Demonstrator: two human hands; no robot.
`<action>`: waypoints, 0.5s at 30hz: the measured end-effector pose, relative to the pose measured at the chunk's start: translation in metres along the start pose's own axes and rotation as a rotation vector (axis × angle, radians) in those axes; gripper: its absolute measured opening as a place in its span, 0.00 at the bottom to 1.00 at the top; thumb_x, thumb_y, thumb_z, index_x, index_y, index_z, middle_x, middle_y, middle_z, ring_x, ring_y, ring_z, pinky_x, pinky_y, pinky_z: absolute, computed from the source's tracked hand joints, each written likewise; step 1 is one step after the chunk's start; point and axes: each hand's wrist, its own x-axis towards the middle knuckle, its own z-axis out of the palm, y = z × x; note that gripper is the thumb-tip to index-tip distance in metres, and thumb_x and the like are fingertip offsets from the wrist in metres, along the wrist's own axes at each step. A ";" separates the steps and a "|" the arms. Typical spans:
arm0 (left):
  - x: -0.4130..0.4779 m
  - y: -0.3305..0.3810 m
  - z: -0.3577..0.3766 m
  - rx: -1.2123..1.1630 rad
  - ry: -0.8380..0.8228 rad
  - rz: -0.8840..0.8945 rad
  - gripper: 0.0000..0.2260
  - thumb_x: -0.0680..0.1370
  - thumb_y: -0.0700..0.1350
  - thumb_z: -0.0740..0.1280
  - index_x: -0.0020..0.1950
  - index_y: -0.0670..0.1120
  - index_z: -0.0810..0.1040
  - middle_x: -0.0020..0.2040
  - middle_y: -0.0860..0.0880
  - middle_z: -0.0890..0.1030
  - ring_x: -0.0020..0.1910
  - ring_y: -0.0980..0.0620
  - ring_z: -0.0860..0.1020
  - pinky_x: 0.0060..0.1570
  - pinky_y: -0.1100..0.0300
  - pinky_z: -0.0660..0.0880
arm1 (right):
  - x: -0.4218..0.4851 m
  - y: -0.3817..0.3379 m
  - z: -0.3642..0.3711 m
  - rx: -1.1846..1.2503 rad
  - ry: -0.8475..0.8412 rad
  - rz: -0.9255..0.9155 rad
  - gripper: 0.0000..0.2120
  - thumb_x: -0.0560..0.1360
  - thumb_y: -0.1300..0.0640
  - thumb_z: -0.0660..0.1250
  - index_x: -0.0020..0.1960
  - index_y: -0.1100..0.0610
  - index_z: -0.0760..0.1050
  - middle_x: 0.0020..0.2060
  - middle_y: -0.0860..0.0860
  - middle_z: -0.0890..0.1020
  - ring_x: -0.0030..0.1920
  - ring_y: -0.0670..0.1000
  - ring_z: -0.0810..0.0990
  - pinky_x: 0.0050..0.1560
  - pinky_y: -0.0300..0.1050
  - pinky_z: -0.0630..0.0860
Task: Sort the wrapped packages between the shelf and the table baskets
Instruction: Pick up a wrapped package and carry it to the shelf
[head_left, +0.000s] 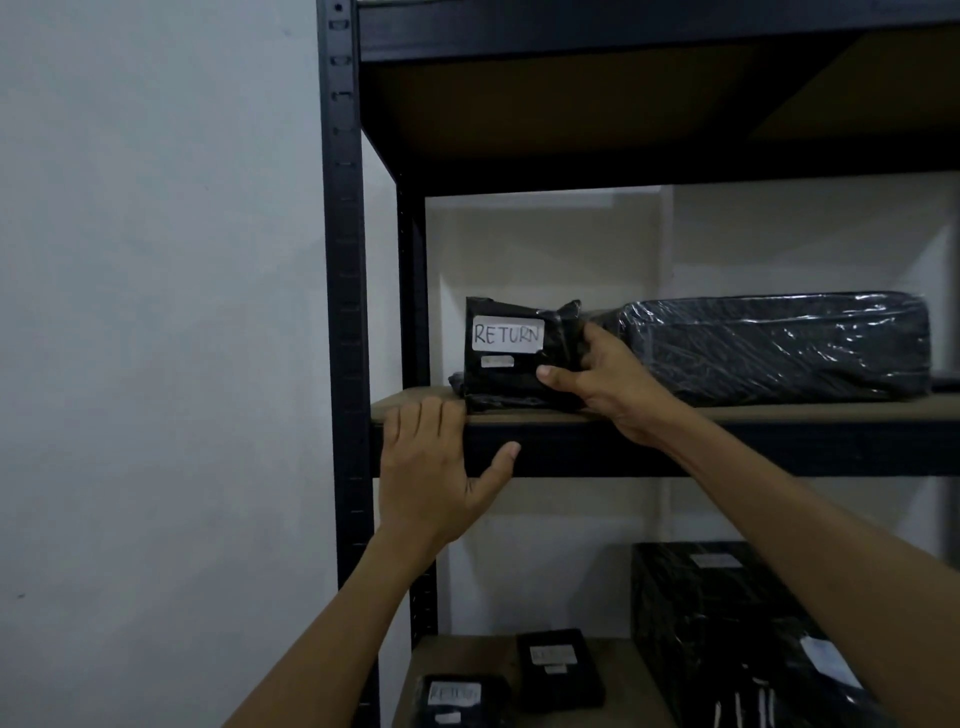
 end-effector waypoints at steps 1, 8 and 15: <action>-0.001 0.000 0.000 -0.003 0.003 -0.006 0.25 0.76 0.64 0.58 0.50 0.42 0.75 0.47 0.45 0.75 0.47 0.46 0.72 0.52 0.53 0.67 | -0.002 -0.002 0.001 -0.015 0.013 -0.021 0.20 0.71 0.65 0.72 0.60 0.60 0.71 0.56 0.58 0.80 0.57 0.55 0.80 0.62 0.55 0.75; -0.011 0.006 -0.011 -0.047 -0.067 -0.021 0.27 0.76 0.62 0.59 0.64 0.42 0.73 0.61 0.44 0.75 0.62 0.44 0.71 0.70 0.49 0.58 | -0.035 -0.015 0.003 -0.042 0.101 -0.146 0.17 0.71 0.66 0.72 0.58 0.59 0.72 0.54 0.55 0.81 0.53 0.49 0.80 0.56 0.39 0.78; -0.066 0.036 -0.059 -0.040 -0.566 0.085 0.32 0.74 0.62 0.56 0.74 0.47 0.64 0.78 0.43 0.58 0.77 0.43 0.56 0.72 0.45 0.58 | -0.099 -0.031 -0.018 -0.018 0.111 -0.151 0.17 0.72 0.65 0.71 0.59 0.60 0.73 0.53 0.51 0.81 0.53 0.47 0.80 0.56 0.38 0.77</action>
